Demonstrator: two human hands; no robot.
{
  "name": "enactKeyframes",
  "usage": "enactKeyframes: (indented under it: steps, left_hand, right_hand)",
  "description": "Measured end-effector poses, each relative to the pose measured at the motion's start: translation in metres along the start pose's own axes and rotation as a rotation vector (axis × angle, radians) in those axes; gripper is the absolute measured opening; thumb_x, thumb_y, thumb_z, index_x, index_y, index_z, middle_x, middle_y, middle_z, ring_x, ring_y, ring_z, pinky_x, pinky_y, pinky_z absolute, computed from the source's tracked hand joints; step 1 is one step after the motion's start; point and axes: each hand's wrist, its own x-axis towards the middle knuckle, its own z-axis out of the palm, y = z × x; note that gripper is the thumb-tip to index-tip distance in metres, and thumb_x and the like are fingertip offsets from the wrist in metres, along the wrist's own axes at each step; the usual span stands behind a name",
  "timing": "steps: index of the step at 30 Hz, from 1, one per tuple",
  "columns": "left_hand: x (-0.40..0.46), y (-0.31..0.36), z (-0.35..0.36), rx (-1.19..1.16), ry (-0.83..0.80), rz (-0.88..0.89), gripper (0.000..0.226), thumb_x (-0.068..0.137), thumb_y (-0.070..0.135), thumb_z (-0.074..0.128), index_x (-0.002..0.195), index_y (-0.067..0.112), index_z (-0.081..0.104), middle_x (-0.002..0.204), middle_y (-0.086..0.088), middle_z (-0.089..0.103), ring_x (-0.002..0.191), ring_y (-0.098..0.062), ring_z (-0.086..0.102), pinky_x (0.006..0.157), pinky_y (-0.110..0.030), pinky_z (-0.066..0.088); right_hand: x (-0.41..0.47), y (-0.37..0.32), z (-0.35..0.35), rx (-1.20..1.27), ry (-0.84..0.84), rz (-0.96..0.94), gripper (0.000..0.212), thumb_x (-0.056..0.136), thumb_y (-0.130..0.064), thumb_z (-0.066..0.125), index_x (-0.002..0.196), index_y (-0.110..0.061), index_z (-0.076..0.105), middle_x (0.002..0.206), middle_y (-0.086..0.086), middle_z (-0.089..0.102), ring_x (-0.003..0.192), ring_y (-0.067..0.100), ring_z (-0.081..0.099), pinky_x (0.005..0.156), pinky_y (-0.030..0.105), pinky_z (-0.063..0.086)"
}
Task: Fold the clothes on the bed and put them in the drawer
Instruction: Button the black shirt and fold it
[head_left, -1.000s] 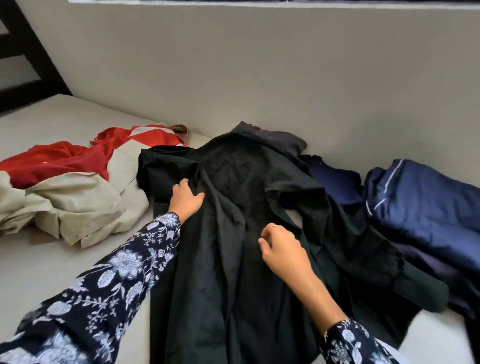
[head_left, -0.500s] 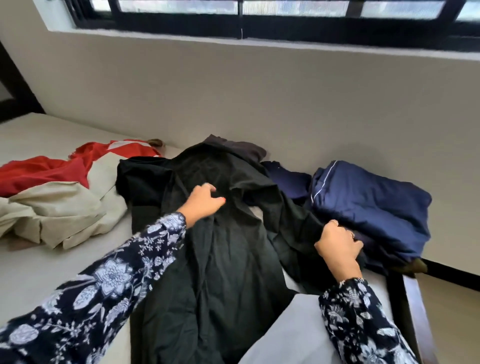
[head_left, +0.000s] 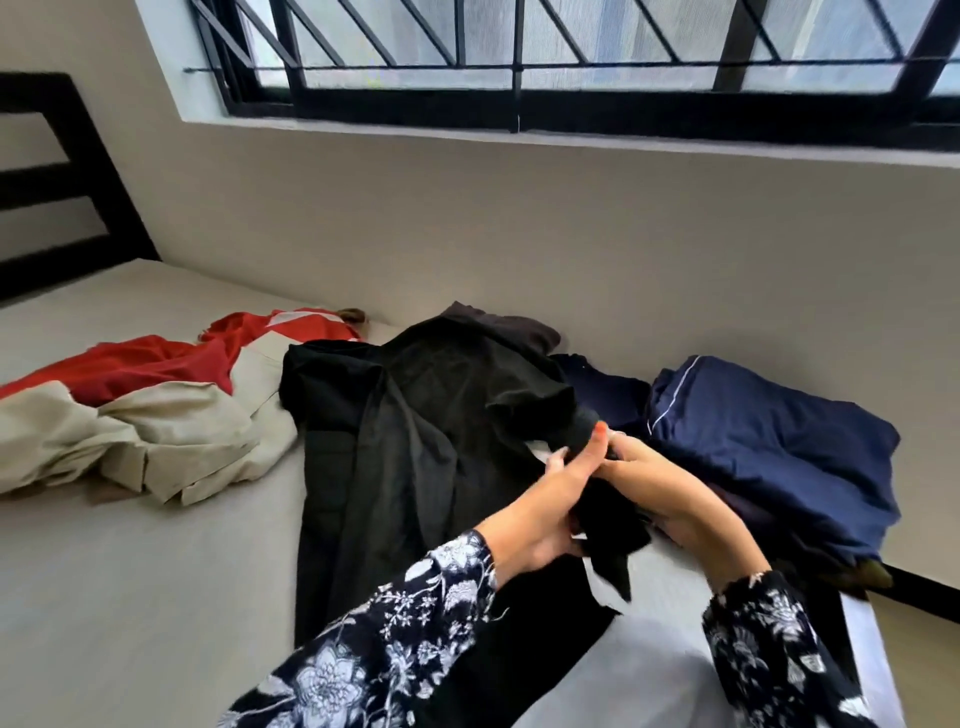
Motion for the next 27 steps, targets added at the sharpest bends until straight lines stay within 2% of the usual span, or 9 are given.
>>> enactKeyframes:
  steps: [4, 6, 8, 9, 12, 15, 19, 24, 27]
  left_hand:
    - [-0.003, 0.030, -0.010, -0.202, 0.174, 0.046, 0.029, 0.080, 0.034, 0.074, 0.097, 0.011, 0.068, 0.082, -0.009, 0.071, 0.066, -0.021, 0.068, 0.058, -0.029, 0.057]
    - [-0.008, 0.048, -0.022, -0.136, 0.249, 0.092, 0.008, 0.085, 0.015, 0.068, 0.083, 0.009, 0.065, 0.073, -0.009, 0.062, 0.057, -0.020, 0.059, 0.052, -0.025, 0.051]
    - [-0.009, 0.070, -0.037, -0.069, 0.349, 0.152, 0.012, 0.084, 0.006, 0.064, 0.074, 0.010, 0.059, 0.070, -0.008, 0.057, 0.057, -0.019, 0.053, 0.050, -0.022, 0.046]
    - [-0.007, 0.083, -0.045, -0.081, 0.368, 0.177, 0.013, 0.085, 0.005, 0.062, 0.073, 0.010, 0.058, 0.070, -0.008, 0.058, 0.058, -0.020, 0.054, 0.049, -0.022, 0.047]
    - [-0.013, 0.125, -0.066, -0.104, 0.356, 0.197, 0.011, 0.089, 0.012, 0.057, 0.078, 0.011, 0.057, 0.075, -0.008, 0.058, 0.060, -0.022, 0.056, 0.041, -0.022, 0.050]
    - [-0.020, 0.169, -0.082, -0.121, 0.375, 0.278, 0.020, 0.098, 0.020, 0.048, 0.080, 0.012, 0.053, 0.074, -0.007, 0.055, 0.055, -0.020, 0.056, 0.037, -0.021, 0.046]
    - [-0.053, 0.219, -0.104, -0.196, 0.408, 0.398, 0.025, 0.100, 0.025, 0.045, 0.079, 0.011, 0.049, 0.071, -0.008, 0.053, 0.059, -0.021, 0.053, 0.045, -0.027, 0.048]
    - [-0.101, 0.266, -0.157, -0.271, 0.536, 0.542, 0.019, 0.096, 0.025, 0.054, 0.081, 0.014, 0.051, 0.062, -0.008, 0.062, 0.050, -0.022, 0.061, 0.037, -0.027, 0.050]
    - [-0.132, 0.272, -0.202, -0.176, 0.690, 0.643, 0.008, 0.095, 0.019, 0.055, 0.088, 0.020, 0.057, 0.050, 0.006, 0.063, 0.041, -0.008, 0.061, 0.041, -0.021, 0.051]
  right_hand:
    - [-0.009, -0.005, 0.015, 0.424, -0.104, -0.052, 0.024, 0.099, -0.008, 0.046, 0.116, -0.012, 0.063, 0.105, 0.006, 0.073, 0.094, 0.018, 0.070, 0.078, 0.028, 0.056]
    - [-0.009, -0.002, 0.015, 0.617, 0.150, -0.014, 0.021, 0.099, -0.012, 0.045, 0.108, -0.010, 0.063, 0.097, 0.007, 0.074, 0.078, 0.020, 0.070, 0.067, 0.029, 0.057]
    - [-0.003, 0.013, 0.015, 0.453, 0.464, 0.136, 0.021, 0.099, -0.020, 0.047, 0.094, -0.004, 0.060, 0.078, 0.009, 0.070, 0.065, 0.024, 0.064, 0.064, 0.032, 0.054]
    - [0.002, 0.023, 0.014, 0.134, 0.507, 0.240, 0.025, 0.097, -0.026, 0.050, 0.087, -0.004, 0.058, 0.071, 0.009, 0.064, 0.064, 0.025, 0.062, 0.065, 0.034, 0.052]
    - [0.000, 0.055, 0.032, -0.698, -0.001, 0.516, 0.037, 0.091, -0.048, 0.057, 0.089, -0.011, 0.055, 0.076, 0.002, 0.057, 0.068, 0.023, 0.061, 0.065, 0.028, 0.047]
    - [-0.001, 0.079, 0.057, -0.986, -0.260, 0.495, 0.048, 0.079, -0.048, 0.069, 0.117, -0.020, 0.059, 0.103, -0.002, 0.066, 0.097, 0.022, 0.063, 0.083, 0.029, 0.049]
    - [0.006, 0.076, 0.071, -1.001, -0.168, 0.441, 0.042, 0.079, -0.026, 0.062, 0.119, -0.015, 0.057, 0.125, 0.005, 0.061, 0.115, 0.025, 0.059, 0.091, 0.031, 0.049]
    - [-0.002, 0.053, 0.084, -0.864, -0.126, 0.339, 0.018, 0.079, -0.023, 0.054, 0.093, -0.019, 0.043, 0.108, 0.003, 0.058, 0.105, 0.022, 0.059, 0.079, 0.029, 0.048]
    - [-0.010, 0.032, 0.103, -0.876, -0.062, 0.227, 0.015, 0.079, -0.018, 0.047, 0.092, -0.022, 0.042, 0.099, -0.001, 0.057, 0.101, 0.024, 0.058, 0.073, 0.032, 0.043]
